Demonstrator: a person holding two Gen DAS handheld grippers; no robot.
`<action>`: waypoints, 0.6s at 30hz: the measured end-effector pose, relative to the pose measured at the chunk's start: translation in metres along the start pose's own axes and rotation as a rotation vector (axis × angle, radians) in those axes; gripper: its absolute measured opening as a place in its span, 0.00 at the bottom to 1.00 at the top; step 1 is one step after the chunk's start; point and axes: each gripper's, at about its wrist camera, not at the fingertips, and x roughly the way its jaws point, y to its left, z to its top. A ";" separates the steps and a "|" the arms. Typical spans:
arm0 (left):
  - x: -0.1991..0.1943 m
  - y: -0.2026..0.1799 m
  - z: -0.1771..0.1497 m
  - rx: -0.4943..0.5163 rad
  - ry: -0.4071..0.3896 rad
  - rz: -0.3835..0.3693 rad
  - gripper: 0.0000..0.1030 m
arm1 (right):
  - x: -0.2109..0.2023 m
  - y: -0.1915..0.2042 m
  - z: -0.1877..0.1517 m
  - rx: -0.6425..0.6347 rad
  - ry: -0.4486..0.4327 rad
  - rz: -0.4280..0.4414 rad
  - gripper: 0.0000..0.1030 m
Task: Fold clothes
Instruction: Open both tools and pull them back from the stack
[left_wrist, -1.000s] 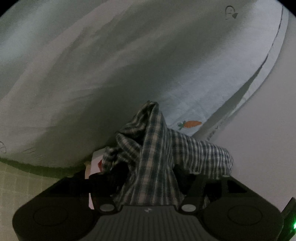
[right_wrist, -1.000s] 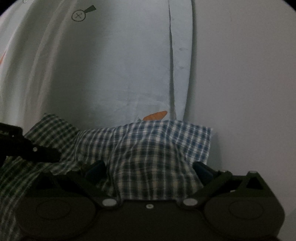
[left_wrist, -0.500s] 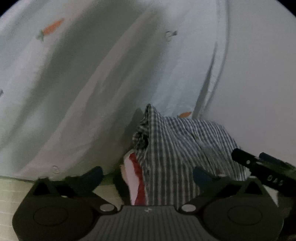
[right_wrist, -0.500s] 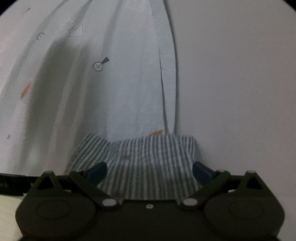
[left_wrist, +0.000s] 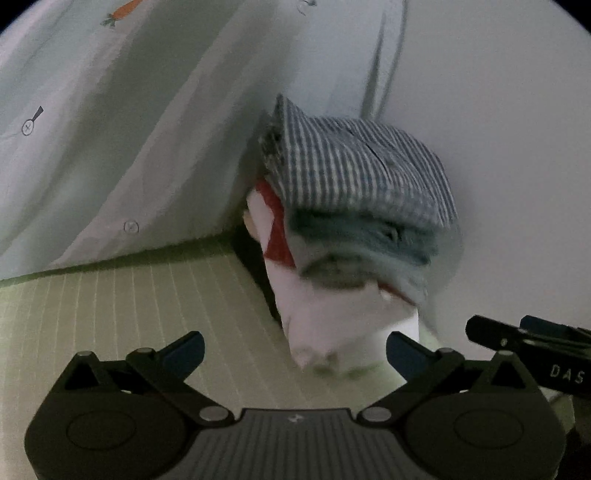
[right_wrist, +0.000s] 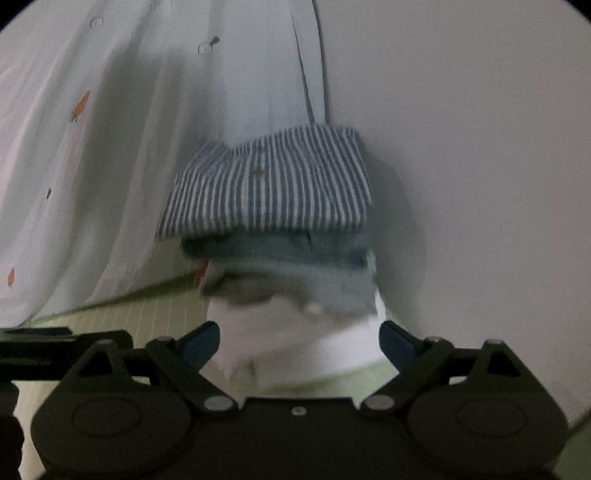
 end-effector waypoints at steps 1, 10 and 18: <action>-0.003 -0.001 -0.006 0.013 0.008 -0.005 1.00 | -0.006 0.000 -0.009 0.004 0.016 -0.001 0.90; -0.022 -0.008 -0.043 0.110 0.083 -0.024 1.00 | -0.030 0.006 -0.057 0.028 0.107 -0.031 0.91; -0.031 0.002 -0.055 0.082 0.105 -0.010 1.00 | -0.043 0.006 -0.066 0.035 0.118 -0.052 0.91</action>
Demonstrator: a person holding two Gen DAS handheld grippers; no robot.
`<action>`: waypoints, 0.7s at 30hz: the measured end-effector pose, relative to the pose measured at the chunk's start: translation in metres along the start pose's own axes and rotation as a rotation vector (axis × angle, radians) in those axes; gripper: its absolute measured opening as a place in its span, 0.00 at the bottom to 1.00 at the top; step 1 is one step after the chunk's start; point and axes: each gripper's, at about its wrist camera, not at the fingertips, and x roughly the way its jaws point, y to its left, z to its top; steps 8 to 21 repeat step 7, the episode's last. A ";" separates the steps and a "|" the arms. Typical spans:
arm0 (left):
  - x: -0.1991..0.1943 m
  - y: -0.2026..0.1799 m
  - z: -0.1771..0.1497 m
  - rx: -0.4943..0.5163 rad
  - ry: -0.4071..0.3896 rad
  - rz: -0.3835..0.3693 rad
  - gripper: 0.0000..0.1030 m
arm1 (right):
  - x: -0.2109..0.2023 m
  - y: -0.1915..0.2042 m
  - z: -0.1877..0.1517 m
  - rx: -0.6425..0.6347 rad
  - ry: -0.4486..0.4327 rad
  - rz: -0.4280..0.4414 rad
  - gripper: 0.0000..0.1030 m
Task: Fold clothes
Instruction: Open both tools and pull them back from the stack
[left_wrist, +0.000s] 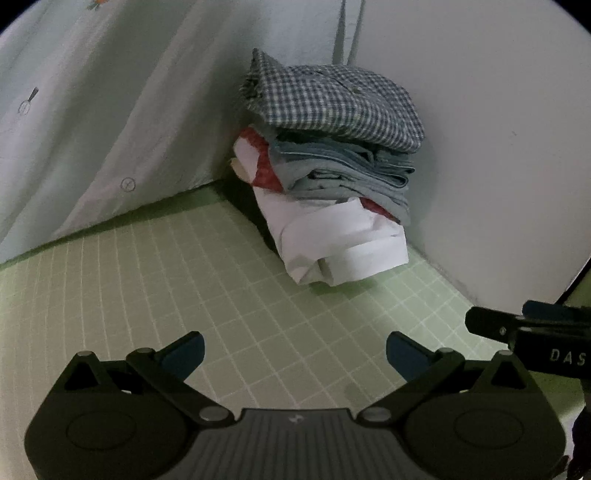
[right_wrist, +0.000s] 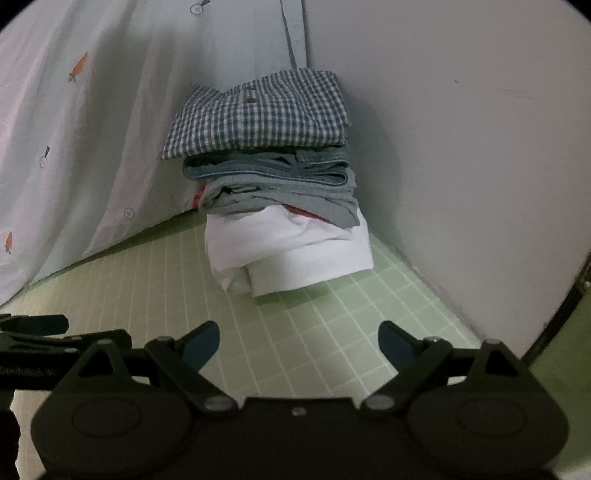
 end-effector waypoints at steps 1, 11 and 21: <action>-0.001 0.001 -0.001 -0.006 0.001 0.000 1.00 | 0.000 0.000 -0.001 0.000 0.002 -0.001 0.91; -0.005 0.002 -0.004 -0.012 -0.002 0.003 1.00 | -0.002 -0.001 -0.001 -0.004 0.000 -0.005 0.91; -0.005 0.002 -0.004 -0.012 -0.002 0.003 1.00 | -0.002 -0.001 -0.001 -0.004 0.000 -0.005 0.91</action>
